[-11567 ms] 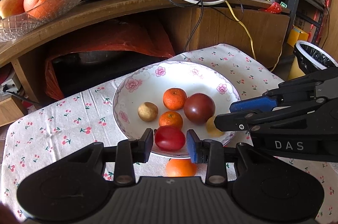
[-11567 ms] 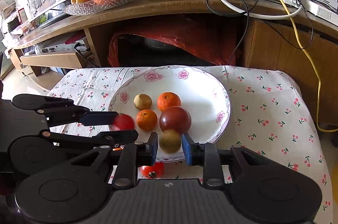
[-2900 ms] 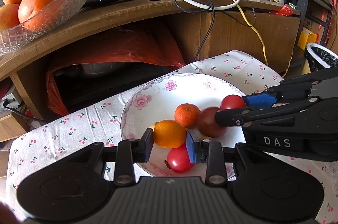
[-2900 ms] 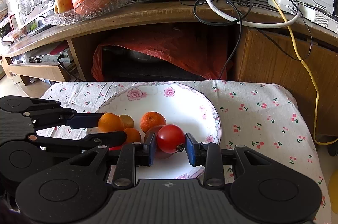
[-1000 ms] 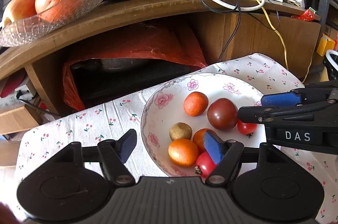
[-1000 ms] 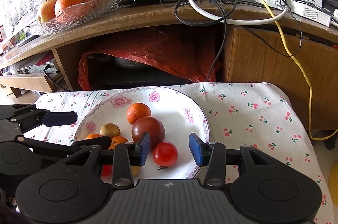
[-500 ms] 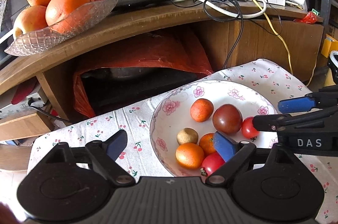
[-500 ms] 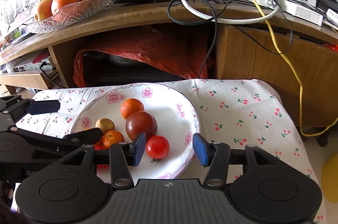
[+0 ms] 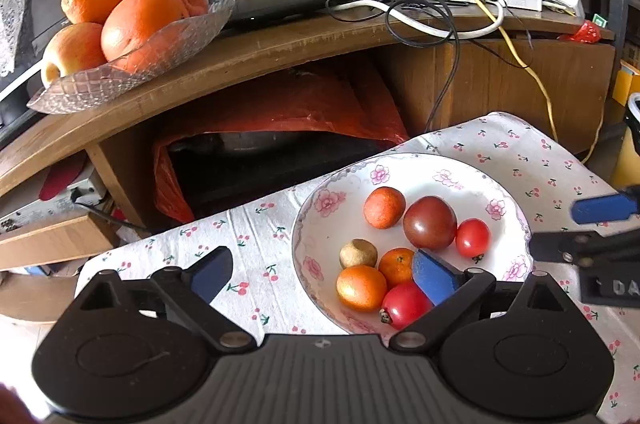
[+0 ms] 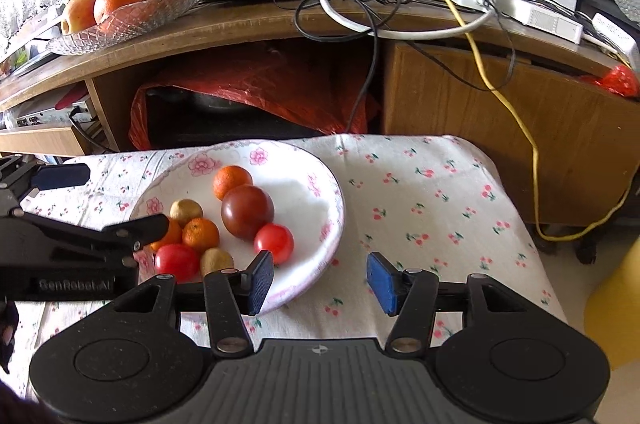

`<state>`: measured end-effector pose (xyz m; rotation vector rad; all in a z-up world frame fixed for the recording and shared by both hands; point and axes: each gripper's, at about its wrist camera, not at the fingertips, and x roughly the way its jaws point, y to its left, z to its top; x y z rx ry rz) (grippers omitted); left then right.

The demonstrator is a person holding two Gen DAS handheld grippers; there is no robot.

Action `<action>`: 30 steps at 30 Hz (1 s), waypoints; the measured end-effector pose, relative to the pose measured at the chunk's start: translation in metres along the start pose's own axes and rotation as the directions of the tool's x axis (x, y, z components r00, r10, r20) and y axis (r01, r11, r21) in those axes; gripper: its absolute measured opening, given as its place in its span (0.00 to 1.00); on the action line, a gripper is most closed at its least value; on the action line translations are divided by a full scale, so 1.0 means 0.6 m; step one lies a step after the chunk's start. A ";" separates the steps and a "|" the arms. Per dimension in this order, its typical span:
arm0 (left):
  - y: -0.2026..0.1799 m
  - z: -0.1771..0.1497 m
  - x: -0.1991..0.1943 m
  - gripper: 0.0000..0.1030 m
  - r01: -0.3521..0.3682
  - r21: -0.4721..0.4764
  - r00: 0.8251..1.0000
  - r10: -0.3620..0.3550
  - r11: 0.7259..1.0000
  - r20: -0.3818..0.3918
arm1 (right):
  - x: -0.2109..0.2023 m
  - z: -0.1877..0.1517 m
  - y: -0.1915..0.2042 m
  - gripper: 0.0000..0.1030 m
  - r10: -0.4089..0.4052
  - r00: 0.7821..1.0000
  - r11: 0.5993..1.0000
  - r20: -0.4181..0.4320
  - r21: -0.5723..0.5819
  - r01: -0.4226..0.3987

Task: Organize fruits

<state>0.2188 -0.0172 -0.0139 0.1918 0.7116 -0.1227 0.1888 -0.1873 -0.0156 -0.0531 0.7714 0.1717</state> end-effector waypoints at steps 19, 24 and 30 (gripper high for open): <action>0.006 -0.020 -0.051 1.00 0.004 -0.010 1.000 -0.004 1.000 -0.004 | -0.053 -0.011 0.004 0.51 -0.011 0.999 1.000 0.045 -0.005 0.011; 0.009 -0.021 -0.056 1.00 0.021 -0.019 1.000 -0.021 1.000 -0.008 | -0.051 -0.014 0.005 0.51 -0.002 0.999 1.000 0.037 -0.013 0.003; -0.001 -0.030 -0.062 1.00 0.031 0.002 0.999 -0.031 1.000 -0.014 | -0.052 -0.021 0.012 0.52 0.010 1.000 1.000 0.028 -0.029 -0.010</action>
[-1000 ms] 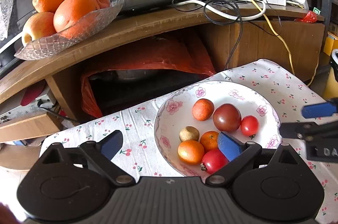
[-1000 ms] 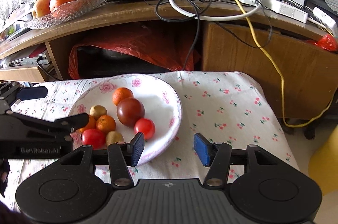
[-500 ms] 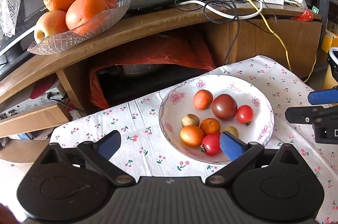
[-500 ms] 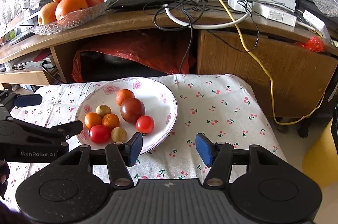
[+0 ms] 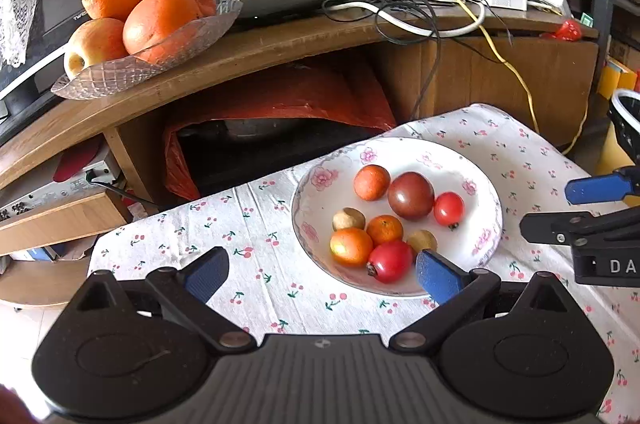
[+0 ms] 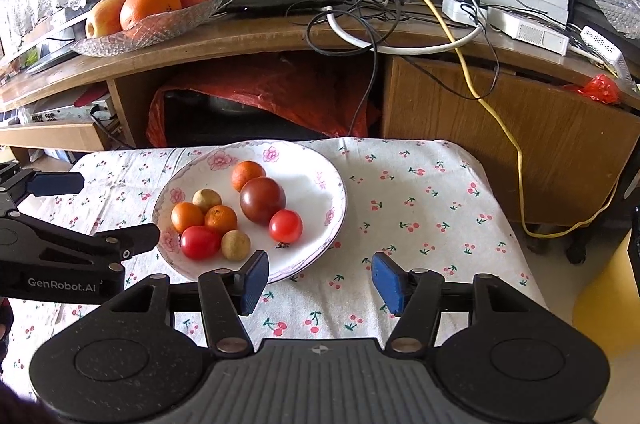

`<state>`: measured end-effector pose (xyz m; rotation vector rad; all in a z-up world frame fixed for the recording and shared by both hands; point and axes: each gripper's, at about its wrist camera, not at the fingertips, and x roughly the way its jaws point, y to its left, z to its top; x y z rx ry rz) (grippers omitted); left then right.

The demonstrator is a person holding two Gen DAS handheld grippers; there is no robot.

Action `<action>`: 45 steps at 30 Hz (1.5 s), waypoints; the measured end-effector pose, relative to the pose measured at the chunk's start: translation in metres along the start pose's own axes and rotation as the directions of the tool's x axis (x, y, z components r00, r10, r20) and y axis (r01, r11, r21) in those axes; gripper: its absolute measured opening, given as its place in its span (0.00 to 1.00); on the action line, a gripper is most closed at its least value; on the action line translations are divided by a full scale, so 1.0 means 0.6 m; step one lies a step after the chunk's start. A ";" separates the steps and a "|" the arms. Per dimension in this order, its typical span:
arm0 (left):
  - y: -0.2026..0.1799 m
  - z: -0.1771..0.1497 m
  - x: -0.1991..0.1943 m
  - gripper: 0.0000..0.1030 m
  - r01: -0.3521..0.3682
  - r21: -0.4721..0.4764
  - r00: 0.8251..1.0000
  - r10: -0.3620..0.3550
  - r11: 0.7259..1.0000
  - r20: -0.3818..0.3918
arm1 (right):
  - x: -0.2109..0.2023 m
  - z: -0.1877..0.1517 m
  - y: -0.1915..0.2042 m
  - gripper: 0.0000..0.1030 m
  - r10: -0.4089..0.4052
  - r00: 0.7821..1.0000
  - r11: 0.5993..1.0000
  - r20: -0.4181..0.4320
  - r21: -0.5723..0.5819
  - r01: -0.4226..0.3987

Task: Organize fruits

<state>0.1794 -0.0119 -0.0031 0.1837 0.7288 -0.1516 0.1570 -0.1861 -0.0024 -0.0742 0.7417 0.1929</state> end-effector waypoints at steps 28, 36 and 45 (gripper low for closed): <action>-0.003 -0.082 -0.062 1.00 0.017 0.022 0.998 -0.016 1.000 -0.053 | -0.050 -0.059 0.044 0.52 0.029 0.999 0.998 -0.017 -0.052 -0.030; -0.015 -0.093 -0.086 1.00 0.027 0.014 0.998 -0.026 1.000 -0.050 | -0.077 -0.081 0.045 0.53 0.033 0.999 0.999 -0.021 -0.015 -0.033; -0.028 -0.109 -0.110 1.00 0.031 0.010 0.998 -0.031 0.999 -0.052 | -0.104 -0.110 0.048 0.53 0.036 0.999 0.999 -0.027 0.017 -0.035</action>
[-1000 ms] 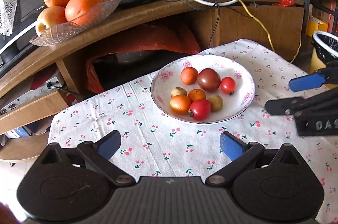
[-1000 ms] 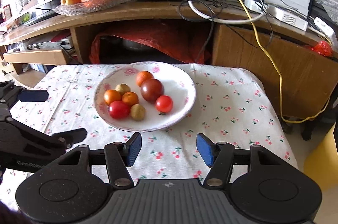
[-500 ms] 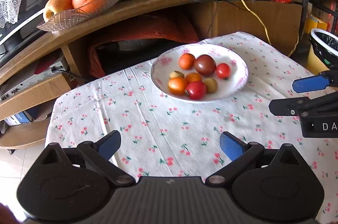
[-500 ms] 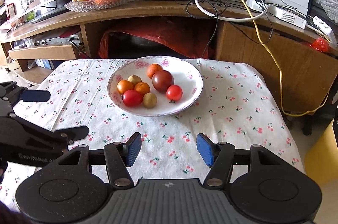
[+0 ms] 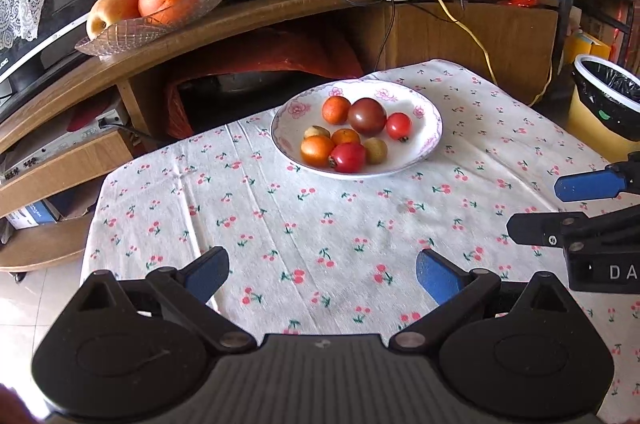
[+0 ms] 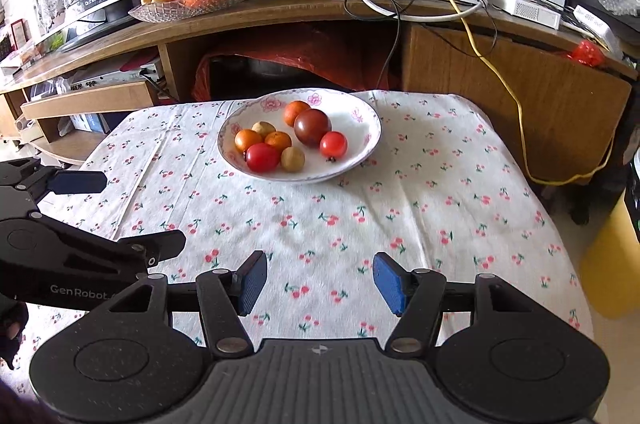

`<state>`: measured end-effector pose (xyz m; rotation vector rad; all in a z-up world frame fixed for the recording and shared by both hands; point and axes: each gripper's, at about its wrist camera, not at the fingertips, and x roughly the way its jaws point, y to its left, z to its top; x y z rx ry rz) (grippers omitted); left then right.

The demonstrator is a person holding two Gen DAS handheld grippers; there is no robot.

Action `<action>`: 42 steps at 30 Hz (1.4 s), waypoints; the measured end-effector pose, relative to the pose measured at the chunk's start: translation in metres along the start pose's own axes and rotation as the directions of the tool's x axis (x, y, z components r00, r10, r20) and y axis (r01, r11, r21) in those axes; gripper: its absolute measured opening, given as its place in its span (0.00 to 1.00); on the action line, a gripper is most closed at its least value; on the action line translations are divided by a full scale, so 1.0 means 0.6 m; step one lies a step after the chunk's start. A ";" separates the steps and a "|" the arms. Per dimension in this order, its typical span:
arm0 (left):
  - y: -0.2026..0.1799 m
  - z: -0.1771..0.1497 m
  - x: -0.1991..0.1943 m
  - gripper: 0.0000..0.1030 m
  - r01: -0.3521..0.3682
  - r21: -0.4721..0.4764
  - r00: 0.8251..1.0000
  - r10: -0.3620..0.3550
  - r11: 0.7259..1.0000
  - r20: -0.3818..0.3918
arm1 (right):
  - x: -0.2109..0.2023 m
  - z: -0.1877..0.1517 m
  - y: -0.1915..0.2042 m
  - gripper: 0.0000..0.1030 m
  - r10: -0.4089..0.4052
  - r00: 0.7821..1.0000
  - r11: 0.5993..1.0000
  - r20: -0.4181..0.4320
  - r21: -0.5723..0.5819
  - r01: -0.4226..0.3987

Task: Organize fruits

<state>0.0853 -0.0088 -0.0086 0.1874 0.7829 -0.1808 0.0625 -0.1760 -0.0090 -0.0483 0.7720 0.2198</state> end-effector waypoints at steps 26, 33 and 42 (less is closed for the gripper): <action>-0.022 -0.053 -0.074 1.00 0.023 -0.045 1.000 -0.023 0.999 -0.001 | -0.071 -0.057 0.019 0.57 0.009 1.000 0.998 -0.008 0.058 -0.008; -0.030 -0.070 -0.102 1.00 0.029 -0.040 1.000 -0.028 0.999 0.013 | -0.100 -0.079 0.027 0.57 0.010 1.000 0.996 -0.004 0.085 -0.010; -0.034 -0.088 -0.132 1.00 0.034 -0.059 0.999 -0.032 0.998 0.024 | -0.129 -0.100 0.037 0.57 0.011 1.000 0.994 0.006 0.107 -0.012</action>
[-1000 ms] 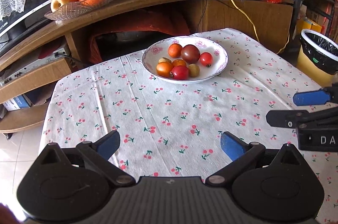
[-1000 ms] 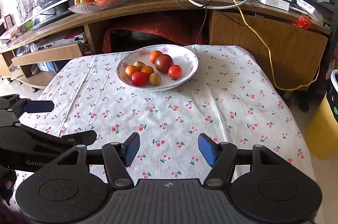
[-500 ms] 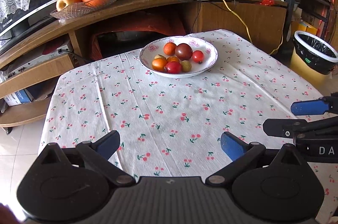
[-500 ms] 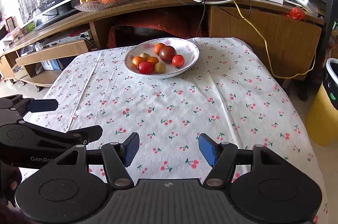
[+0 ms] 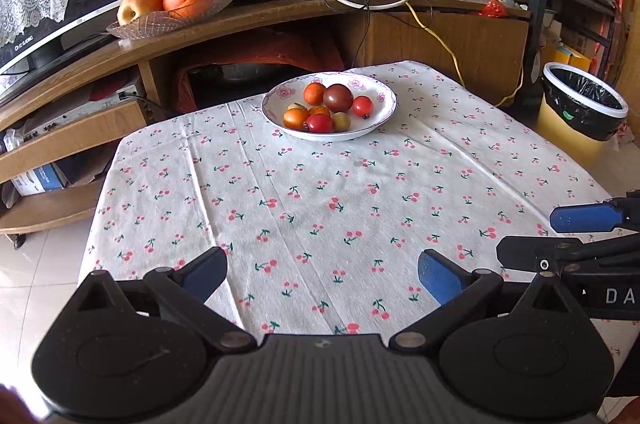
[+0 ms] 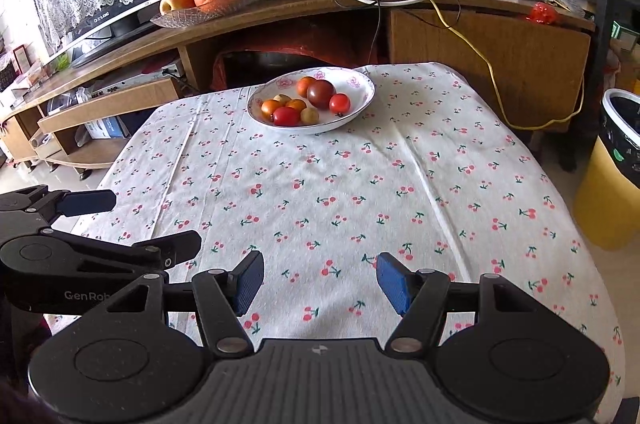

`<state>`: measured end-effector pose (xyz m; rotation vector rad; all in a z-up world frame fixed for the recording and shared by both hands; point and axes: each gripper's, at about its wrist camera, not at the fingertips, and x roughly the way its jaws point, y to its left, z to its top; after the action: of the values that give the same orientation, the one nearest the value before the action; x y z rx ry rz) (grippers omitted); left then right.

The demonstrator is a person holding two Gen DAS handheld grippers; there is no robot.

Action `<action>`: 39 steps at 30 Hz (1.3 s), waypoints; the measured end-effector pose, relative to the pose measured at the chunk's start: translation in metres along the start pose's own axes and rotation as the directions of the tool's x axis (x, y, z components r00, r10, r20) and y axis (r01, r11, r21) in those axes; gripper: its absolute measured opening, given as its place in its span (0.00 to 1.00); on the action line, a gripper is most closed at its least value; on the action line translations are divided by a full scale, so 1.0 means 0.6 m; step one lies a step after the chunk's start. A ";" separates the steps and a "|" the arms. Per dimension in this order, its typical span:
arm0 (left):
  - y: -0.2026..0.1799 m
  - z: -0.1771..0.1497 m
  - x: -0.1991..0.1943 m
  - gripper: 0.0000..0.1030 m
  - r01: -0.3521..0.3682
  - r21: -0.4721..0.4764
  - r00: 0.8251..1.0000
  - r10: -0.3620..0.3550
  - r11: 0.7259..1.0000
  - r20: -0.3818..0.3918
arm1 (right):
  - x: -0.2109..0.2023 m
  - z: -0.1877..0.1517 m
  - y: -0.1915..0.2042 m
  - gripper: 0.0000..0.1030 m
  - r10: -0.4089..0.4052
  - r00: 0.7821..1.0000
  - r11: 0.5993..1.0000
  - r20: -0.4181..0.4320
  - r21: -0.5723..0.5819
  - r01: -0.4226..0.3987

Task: Organize fruits

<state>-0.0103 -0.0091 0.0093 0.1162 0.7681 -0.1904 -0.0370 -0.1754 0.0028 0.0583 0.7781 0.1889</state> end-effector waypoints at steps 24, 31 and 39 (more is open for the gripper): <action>-0.015 -0.039 -0.029 1.00 -0.025 -0.017 0.999 0.024 1.000 -0.040 | -0.037 -0.043 0.003 0.57 -0.018 1.000 0.999 -0.026 0.044 0.019; -0.014 -0.039 -0.033 1.00 -0.019 -0.023 0.999 0.018 1.000 -0.026 | -0.031 -0.047 0.007 0.57 -0.026 0.999 0.999 -0.045 0.038 0.028; -0.016 -0.042 -0.029 1.00 -0.020 -0.020 0.999 0.020 1.000 -0.030 | -0.029 -0.049 0.005 0.57 -0.030 0.998 0.999 -0.052 0.043 0.032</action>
<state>-0.0416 -0.0117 0.0035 0.1080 0.7981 -0.1624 -0.0701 -0.1762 -0.0056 0.0833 0.8342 0.1443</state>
